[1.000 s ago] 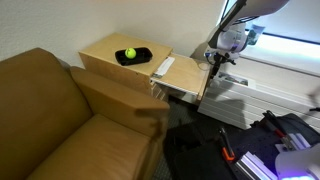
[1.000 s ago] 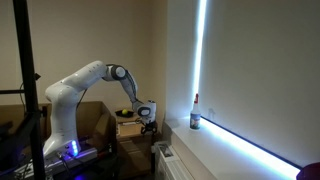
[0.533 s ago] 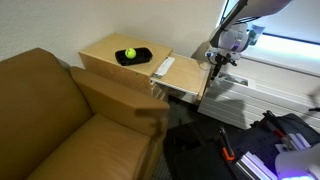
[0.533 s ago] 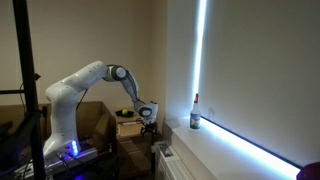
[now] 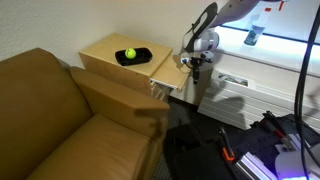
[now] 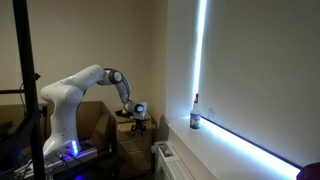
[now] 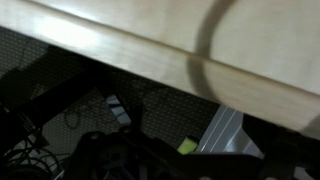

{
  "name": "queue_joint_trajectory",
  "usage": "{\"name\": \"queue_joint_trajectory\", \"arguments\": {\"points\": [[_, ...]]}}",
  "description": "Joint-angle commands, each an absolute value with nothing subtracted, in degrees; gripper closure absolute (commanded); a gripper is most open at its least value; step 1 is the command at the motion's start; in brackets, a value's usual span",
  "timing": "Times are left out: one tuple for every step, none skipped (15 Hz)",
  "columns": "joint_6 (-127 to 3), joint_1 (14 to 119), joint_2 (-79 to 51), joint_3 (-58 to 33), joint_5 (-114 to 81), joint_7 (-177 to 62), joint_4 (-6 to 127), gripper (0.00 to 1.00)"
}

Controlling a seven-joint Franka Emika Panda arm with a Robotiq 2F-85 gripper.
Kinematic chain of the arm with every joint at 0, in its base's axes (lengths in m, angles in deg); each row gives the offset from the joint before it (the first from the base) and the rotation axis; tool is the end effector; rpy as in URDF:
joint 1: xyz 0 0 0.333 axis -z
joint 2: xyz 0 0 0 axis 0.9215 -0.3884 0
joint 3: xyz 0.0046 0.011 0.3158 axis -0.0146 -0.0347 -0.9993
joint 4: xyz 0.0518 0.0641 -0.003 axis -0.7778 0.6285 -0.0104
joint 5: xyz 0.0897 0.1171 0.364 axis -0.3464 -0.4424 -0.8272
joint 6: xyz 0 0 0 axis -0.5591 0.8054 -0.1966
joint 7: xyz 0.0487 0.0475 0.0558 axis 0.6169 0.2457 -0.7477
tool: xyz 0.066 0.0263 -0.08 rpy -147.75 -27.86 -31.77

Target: Put the green ball on the black dish and then close the sliding drawer

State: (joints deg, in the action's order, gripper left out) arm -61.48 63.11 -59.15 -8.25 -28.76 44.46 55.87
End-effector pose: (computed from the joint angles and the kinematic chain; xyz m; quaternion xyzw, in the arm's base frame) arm 0.6428 -0.0343 0.0030 0.5333 -0.8367 -0.0666 0.1054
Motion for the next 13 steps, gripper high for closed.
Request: {"name": "queue_joint_trajectory", "arguments": {"points": [[-60.5,54.8,-59.8,-7.7,-23.3,46.1,55.3,0.00],[-55.9,50.8,-61.4,-6.7,-21.0,49.5,49.2,0.00],[-53.1,48.3,-62.7,-5.2,-18.4,52.1,45.3,0.00],[-49.7,46.4,-63.3,-3.5,-16.1,56.3,41.9,0.00],[-47.0,45.8,-63.8,-2.4,-14.4,59.6,39.0,0.00],[-45.5,46.8,-65.4,-1.9,-14.1,62.9,35.5,0.00],[-44.7,47.5,-65.6,-2.0,-14.2,66.0,35.0,0.00],[-43.1,48.7,-65.9,-2.3,-14.7,68.3,33.7,0.00],[-42.1,50.4,-66.1,-2.5,-15.3,69.8,33.0,0.00],[-41.3,52.7,-66.6,-3.3,-16.3,70.3,32.3,0.00],[-39.8,55.2,-67.3,-4.2,-17.4,70.1,31.1,0.00],[-42.5,51.8,-64.9,-3.7,-14.1,70.3,35.0,0.00],[-41.9,53.8,-65.7,-4.0,-14.7,70.2,34.1,0.00]]}}
